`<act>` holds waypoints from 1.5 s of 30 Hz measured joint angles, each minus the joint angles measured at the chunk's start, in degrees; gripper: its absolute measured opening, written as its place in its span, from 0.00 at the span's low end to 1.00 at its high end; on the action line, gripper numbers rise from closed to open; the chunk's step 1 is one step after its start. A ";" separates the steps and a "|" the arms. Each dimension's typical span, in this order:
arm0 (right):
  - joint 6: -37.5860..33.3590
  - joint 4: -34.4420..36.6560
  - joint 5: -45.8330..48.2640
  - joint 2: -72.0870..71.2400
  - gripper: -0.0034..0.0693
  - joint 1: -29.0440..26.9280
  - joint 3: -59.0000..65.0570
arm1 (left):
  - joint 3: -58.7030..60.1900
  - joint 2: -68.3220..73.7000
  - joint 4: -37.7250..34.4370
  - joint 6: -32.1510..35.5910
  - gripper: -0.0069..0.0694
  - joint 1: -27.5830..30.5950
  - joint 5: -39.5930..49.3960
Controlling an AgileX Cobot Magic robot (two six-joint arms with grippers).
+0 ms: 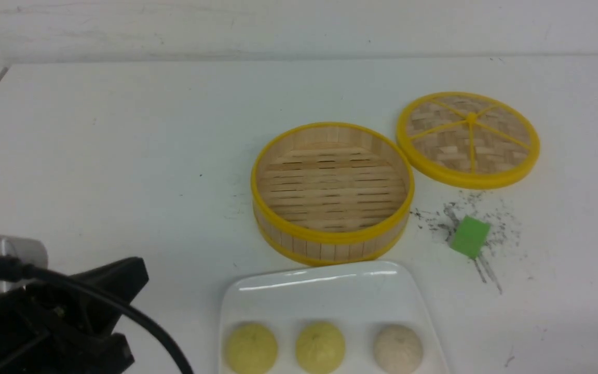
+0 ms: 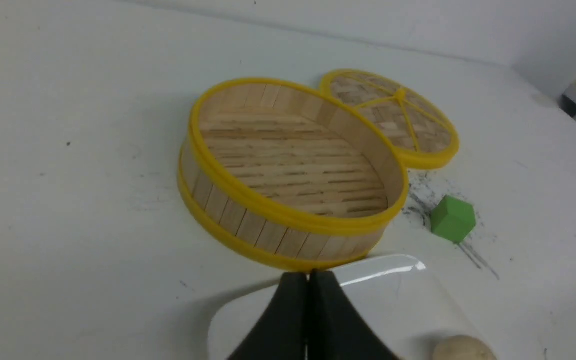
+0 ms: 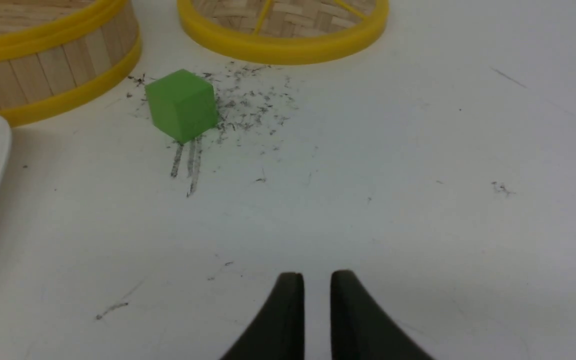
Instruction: Put the steamed buns into the plate on the white tablecloth.
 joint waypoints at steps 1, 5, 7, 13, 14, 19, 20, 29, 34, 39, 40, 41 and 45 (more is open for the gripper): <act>0.00 0.00 0.00 0.00 0.20 0.00 0.00 | 0.27 0.00 0.00 0.00 0.12 0.00 0.16; 0.00 0.00 0.00 0.00 0.21 0.00 0.00 | 0.46 0.00 0.00 0.00 0.13 0.00 0.61; 0.00 0.00 0.00 0.00 0.21 0.00 0.00 | 0.46 0.00 0.00 0.00 0.13 0.00 0.61; 0.00 0.00 0.00 0.00 0.22 0.00 0.00 | 0.60 0.00 1.12 0.06 0.14 0.00 0.74; 0.00 0.00 0.00 0.00 0.22 0.00 0.00 | 0.60 0.00 1.32 0.07 0.14 0.00 0.74; 0.00 0.00 0.00 0.00 0.23 0.00 0.00 | 3.63 -1.53 4.95 1.38 0.15 0.31 0.74; 0.00 -0.05 0.00 0.00 0.23 -0.06 0.00 | 5.14 -3.25 5.55 1.71 0.15 1.39 0.37; 0.00 -0.05 -0.02 0.00 0.23 -0.18 0.00 | 14.68 -20.32 9.24 2.18 0.16 15.03 -0.66; 0.00 -0.05 -0.02 0.00 0.24 -0.24 0.00 | 18.42 -30.30 12.30 2.18 0.17 23.47 8.81; 0.00 -0.05 -0.02 0.00 0.25 -0.29 0.00 | 18.72 -32.61 12.47 2.18 0.18 26.73 13.87; 0.00 -0.05 -0.02 0.00 0.25 -0.29 0.00 | 18.72 -32.61 12.47 2.18 0.18 26.80 14.15; 0.00 -0.05 -0.02 0.00 0.25 -0.29 0.00 | 18.72 -32.61 12.47 2.18 0.18 26.92 14.91; 0.00 -0.05 -0.02 0.00 0.26 -0.29 0.00 | 18.67 -32.61 12.41 2.18 0.19 28.32 17.02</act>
